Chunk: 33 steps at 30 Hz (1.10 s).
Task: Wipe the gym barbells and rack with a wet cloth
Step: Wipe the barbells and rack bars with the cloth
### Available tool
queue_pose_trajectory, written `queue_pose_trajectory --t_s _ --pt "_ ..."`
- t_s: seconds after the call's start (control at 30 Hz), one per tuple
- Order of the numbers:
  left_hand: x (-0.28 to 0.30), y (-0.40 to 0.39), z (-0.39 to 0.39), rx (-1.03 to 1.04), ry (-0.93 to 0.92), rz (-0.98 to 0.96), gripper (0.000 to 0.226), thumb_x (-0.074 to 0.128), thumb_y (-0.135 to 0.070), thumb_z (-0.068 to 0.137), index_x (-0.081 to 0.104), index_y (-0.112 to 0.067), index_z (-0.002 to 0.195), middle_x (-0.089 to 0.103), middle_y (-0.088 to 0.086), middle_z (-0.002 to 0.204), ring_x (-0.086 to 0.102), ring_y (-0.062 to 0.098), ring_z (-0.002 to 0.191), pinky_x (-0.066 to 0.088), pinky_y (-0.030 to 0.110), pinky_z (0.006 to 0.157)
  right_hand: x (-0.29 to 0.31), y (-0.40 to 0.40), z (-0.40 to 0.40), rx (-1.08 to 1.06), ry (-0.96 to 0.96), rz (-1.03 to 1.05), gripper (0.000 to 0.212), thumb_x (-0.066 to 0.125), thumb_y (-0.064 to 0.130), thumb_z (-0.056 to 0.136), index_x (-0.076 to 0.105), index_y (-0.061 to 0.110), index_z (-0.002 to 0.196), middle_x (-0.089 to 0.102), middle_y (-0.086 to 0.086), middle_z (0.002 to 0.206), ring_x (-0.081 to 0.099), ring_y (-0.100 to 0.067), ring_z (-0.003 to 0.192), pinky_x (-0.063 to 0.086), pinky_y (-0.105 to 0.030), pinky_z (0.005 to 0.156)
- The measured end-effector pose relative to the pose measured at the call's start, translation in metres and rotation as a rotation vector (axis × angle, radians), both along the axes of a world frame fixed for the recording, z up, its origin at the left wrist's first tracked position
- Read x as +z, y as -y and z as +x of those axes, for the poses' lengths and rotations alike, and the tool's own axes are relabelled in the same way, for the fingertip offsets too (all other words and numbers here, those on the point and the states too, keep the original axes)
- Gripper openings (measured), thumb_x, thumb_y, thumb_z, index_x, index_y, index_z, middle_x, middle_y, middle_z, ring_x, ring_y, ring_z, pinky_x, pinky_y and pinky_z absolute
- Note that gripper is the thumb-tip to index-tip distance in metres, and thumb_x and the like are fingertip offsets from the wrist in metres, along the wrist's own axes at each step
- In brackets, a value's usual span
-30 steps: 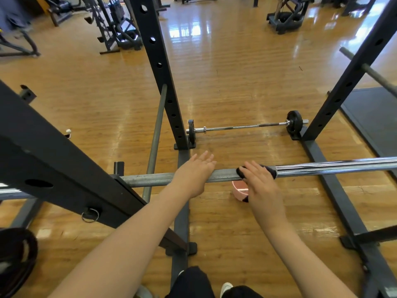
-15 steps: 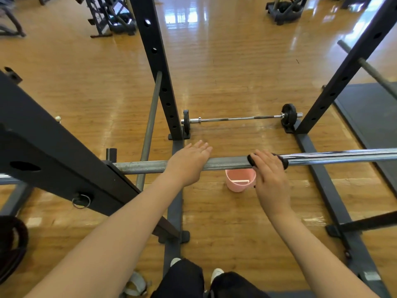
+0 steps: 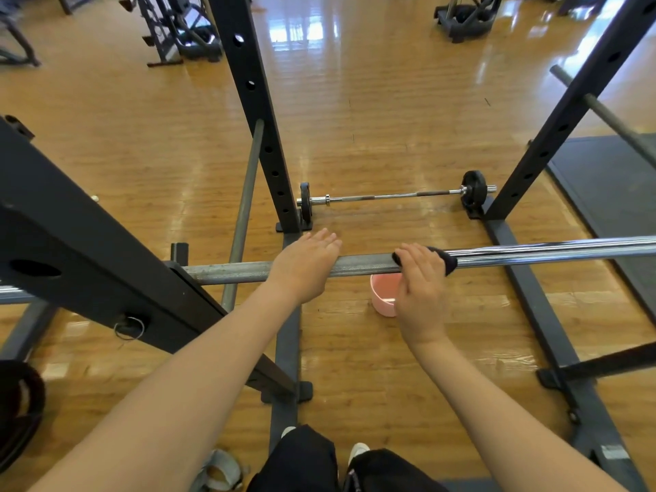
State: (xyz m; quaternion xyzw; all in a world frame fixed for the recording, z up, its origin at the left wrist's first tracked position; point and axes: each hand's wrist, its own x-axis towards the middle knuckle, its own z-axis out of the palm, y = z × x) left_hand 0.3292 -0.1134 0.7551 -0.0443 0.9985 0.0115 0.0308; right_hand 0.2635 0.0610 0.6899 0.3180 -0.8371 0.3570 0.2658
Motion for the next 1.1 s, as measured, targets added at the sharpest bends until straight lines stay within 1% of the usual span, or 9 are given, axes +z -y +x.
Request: queue_pose_trajectory --t_s 0.23,0.43,0.6,0.7,0.77,0.83,0.9,1.03,1.1 --pt "0.005 -0.001 -0.001 0.0 0.057 -0.014 0.073 0.054 0.006 0.085 0.022 -0.012 0.148 0.02 0.005 0.157 0.013 0.016 0.145 0.009 0.03 0.116 0.004 0.002 0.001 0.254 -0.059 0.164 0.032 0.047 0.002 0.088 0.065 -0.001 0.115 0.064 -0.016 0.118 0.057 -0.029 0.115 0.036 -0.038 0.104" --pt "0.001 0.002 -0.002 -0.028 0.067 -0.054 0.076 0.054 0.005 0.085 0.018 -0.011 0.149 0.015 0.007 0.157 0.009 0.018 0.146 0.006 0.035 0.117 0.001 -0.006 -0.003 0.01 0.042 -0.059 0.03 0.044 0.004 0.089 0.067 -0.006 0.106 0.066 -0.019 0.11 0.055 -0.031 0.113 0.025 -0.029 0.111" --pt "0.0 -0.002 0.001 0.008 0.02 -0.151 0.07 0.052 -0.003 0.089 0.017 -0.011 0.15 0.018 0.008 0.157 0.011 0.021 0.146 0.003 0.038 0.117 0.006 0.022 0.021 0.182 0.018 0.03 0.032 0.045 0.006 0.088 0.066 -0.002 0.111 0.066 -0.016 0.114 0.051 -0.024 0.116 0.034 -0.035 0.104" --pt "-0.009 -0.008 0.006 0.086 -0.14 -0.257 0.065 0.06 -0.003 0.084 0.033 -0.005 0.144 0.034 0.016 0.149 0.027 0.029 0.141 0.006 0.046 0.114 0.003 -0.003 0.002 0.197 -0.065 0.137 0.032 0.051 0.005 0.089 0.063 0.001 0.119 0.063 -0.014 0.121 0.054 -0.027 0.119 0.039 -0.039 0.104" --pt "-0.015 -0.01 0.006 0.101 -0.208 -0.286 0.067 0.073 0.001 0.069 0.051 -0.001 0.132 0.052 0.021 0.135 0.046 0.034 0.129 0.018 0.053 0.107 0.0 -0.017 -0.008 0.112 -0.029 0.1 0.033 0.049 0.005 0.09 0.061 -0.002 0.12 0.062 -0.016 0.123 0.049 -0.027 0.121 0.036 -0.042 0.105" --pt "-0.02 -0.008 0.005 0.1 -0.229 -0.305 0.069 0.076 0.004 0.062 0.055 0.0 0.128 0.055 0.022 0.13 0.049 0.036 0.125 0.022 0.054 0.105 -0.003 -0.017 -0.008 0.032 -0.005 0.048 0.033 0.046 0.006 0.091 0.062 -0.004 0.117 0.062 -0.017 0.122 0.048 -0.028 0.121 0.032 -0.044 0.106" --pt "-0.017 -0.008 0.004 0.092 -0.231 -0.265 0.076 0.076 0.005 0.064 0.048 -0.001 0.135 0.049 0.022 0.137 0.042 0.035 0.131 0.021 0.049 0.108 -0.005 -0.007 -0.004 -0.003 0.015 0.0 0.031 0.045 0.006 0.092 0.064 -0.004 0.114 0.064 -0.016 0.118 0.051 -0.029 0.119 0.029 -0.041 0.11" --pt "-0.012 -0.003 0.002 0.074 -0.001 -0.189 0.089 0.055 0.0 0.087 -0.006 -0.016 0.151 -0.002 0.015 0.158 -0.005 0.027 0.146 0.002 0.042 0.116 -0.006 0.018 0.007 0.033 -0.024 0.029 0.027 0.057 -0.001 0.085 0.066 -0.003 0.111 0.066 -0.016 0.114 0.053 -0.027 0.115 0.026 -0.035 0.111" --pt "-0.009 -0.001 -0.002 0.07 0.058 -0.134 0.091 0.055 0.0 0.088 -0.008 -0.02 0.15 -0.001 0.013 0.158 -0.004 0.025 0.146 0.004 0.04 0.117 -0.004 0.02 0.008 0.092 -0.047 0.097 0.029 0.059 -0.001 0.084 0.066 -0.001 0.113 0.066 -0.015 0.115 0.057 -0.027 0.114 0.033 -0.038 0.107"
